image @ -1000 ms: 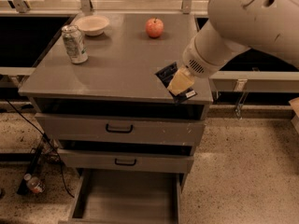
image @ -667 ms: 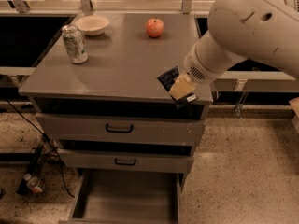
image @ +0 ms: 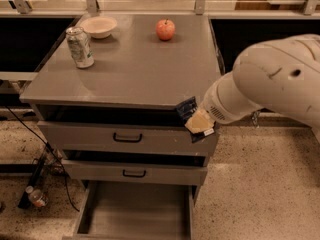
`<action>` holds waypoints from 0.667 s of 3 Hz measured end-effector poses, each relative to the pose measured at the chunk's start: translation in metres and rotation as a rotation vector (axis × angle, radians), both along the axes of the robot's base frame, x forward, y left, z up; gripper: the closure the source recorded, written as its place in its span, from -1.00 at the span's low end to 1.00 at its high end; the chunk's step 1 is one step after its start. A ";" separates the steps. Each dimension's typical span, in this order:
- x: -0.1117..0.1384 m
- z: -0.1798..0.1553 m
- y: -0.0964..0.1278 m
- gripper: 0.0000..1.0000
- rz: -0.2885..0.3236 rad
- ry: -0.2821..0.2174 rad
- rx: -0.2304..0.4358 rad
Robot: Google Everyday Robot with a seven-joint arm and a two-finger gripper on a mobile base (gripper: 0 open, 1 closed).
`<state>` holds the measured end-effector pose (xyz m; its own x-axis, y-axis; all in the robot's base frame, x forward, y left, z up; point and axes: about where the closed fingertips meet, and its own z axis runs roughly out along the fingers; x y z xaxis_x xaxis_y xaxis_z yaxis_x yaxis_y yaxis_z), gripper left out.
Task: Place rxbar blueberry into bottom drawer
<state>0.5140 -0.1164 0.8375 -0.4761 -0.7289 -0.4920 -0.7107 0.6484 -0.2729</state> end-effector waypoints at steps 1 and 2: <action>-0.024 -0.033 -0.004 1.00 0.000 0.046 0.018; -0.045 -0.070 -0.004 1.00 0.000 0.106 0.025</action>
Offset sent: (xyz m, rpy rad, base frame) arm -0.0626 -0.0043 -0.1047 0.0369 0.1615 -0.0002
